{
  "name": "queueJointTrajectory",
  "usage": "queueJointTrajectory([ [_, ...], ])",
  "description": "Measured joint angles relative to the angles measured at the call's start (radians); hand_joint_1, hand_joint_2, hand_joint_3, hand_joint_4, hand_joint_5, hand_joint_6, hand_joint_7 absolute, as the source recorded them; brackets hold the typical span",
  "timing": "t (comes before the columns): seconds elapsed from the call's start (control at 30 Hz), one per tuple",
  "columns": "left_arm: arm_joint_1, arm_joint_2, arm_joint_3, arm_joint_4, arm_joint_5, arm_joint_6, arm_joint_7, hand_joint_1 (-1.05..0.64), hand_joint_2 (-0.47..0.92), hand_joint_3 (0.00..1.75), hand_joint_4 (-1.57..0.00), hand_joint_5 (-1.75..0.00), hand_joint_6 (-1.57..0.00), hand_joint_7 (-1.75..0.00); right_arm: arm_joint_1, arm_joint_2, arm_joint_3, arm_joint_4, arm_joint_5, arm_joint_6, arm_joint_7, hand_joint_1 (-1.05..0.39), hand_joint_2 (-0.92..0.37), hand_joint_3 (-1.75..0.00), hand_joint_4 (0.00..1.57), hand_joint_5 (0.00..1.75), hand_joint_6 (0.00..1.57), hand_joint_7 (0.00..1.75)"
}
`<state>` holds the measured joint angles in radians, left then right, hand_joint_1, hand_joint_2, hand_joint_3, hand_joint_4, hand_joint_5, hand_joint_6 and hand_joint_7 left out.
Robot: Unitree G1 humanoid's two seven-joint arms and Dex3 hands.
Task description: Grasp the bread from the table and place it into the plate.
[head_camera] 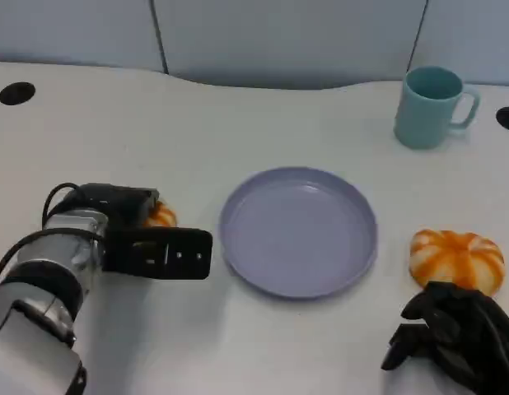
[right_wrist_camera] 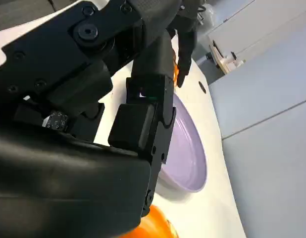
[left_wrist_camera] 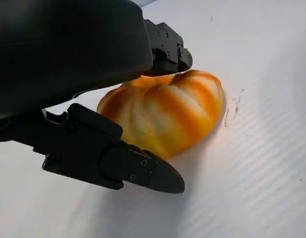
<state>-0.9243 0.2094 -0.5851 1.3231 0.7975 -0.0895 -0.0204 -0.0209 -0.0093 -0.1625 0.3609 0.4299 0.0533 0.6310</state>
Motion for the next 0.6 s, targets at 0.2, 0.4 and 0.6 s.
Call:
queueJointTrajectory([
  [0.2,-0.002,-0.012,-0.019,0.013,0.001,0.012,0.012,-0.58,0.87,0.00,-0.02,-0.01,-0.14,-0.02,0.009,0.000,0.002,-0.012,0.002,0.003,0.000,-0.94,-0.68,0.00,1.41,0.67,1.42,0.45],
  [0.4,-0.002,-0.014,-0.031,0.018,0.001,0.007,0.047,-0.42,0.83,0.00,-0.27,-0.09,-0.35,-0.05,0.018,0.000,0.002,-0.028,0.005,0.004,0.000,-0.96,-0.67,0.00,1.41,0.67,1.43,0.44],
  [0.6,0.008,-0.012,-0.024,0.019,-0.005,-0.023,0.136,-0.24,0.92,0.12,-0.69,-0.19,-0.70,-0.07,0.035,0.000,0.003,-0.051,0.014,0.017,0.001,-0.96,-0.68,0.00,1.43,0.66,1.43,0.42],
])
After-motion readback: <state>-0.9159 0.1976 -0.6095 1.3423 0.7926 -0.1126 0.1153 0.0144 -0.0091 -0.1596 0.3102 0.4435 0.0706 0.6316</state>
